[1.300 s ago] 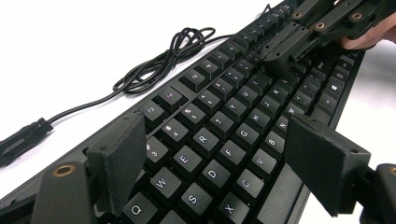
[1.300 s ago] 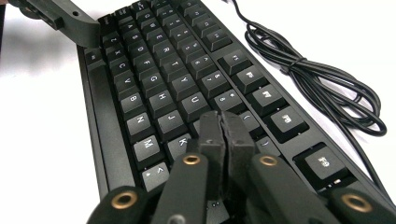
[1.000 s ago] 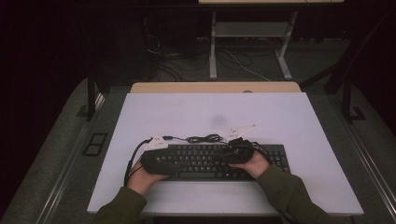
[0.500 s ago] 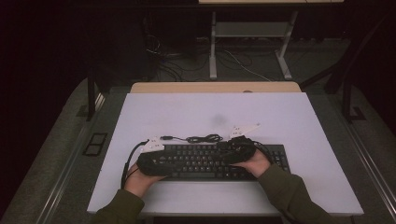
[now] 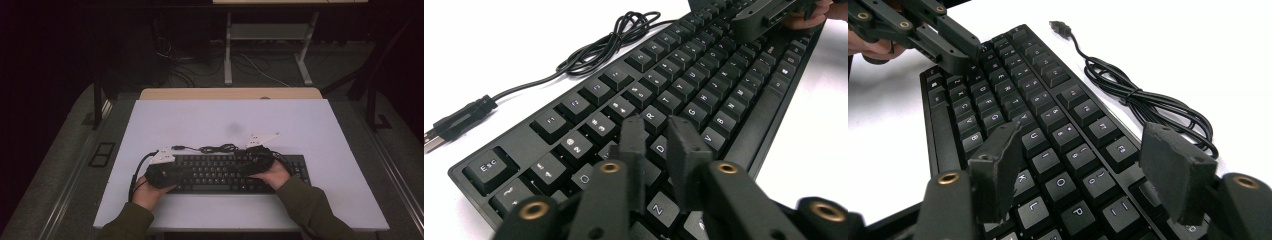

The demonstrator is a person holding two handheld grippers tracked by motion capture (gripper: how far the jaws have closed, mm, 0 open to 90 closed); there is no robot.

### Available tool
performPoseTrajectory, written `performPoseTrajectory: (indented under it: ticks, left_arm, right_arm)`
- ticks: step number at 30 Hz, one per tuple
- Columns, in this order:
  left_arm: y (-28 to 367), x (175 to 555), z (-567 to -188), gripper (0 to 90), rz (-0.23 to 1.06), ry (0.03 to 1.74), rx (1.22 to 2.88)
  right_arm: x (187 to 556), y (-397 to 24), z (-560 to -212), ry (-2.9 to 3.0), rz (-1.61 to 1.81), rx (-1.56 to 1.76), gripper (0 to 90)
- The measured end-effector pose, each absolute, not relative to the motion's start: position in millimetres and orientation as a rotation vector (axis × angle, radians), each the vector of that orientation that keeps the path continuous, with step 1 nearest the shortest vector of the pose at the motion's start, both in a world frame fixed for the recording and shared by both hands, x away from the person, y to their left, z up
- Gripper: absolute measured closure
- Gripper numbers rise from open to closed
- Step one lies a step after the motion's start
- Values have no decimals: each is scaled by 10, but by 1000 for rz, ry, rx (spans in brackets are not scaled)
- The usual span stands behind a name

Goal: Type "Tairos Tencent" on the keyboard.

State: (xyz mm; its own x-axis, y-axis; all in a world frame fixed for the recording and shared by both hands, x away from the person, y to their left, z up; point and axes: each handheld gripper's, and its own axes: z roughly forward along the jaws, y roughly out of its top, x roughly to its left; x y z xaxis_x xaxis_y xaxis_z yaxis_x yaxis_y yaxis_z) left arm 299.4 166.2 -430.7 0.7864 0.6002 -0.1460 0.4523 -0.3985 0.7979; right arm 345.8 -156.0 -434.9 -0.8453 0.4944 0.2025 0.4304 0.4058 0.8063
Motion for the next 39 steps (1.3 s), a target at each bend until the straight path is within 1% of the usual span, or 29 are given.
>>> performPoseTrajectory:
  ticks: [4, 5, 16, 39]
  left_arm:
    - [1671, 3010, -4326, 881, 197, 788, 2067]
    - [1674, 3013, -4333, 890, 192, 791, 2069]
    - [1661, 3024, -4364, 890, 178, 790, 2088]
    - [1646, 3037, -4393, 890, 165, 788, 2108]
  right_arm:
    - [3461, -1558, -4352, 2573, 1445, 847, 315]
    - [3461, -1558, -4351, 2572, 1446, 848, 313]
    - [3463, -1564, -4347, 2560, 1448, 856, 289]
    - [3463, -1564, -4345, 2555, 1445, 858, 285]
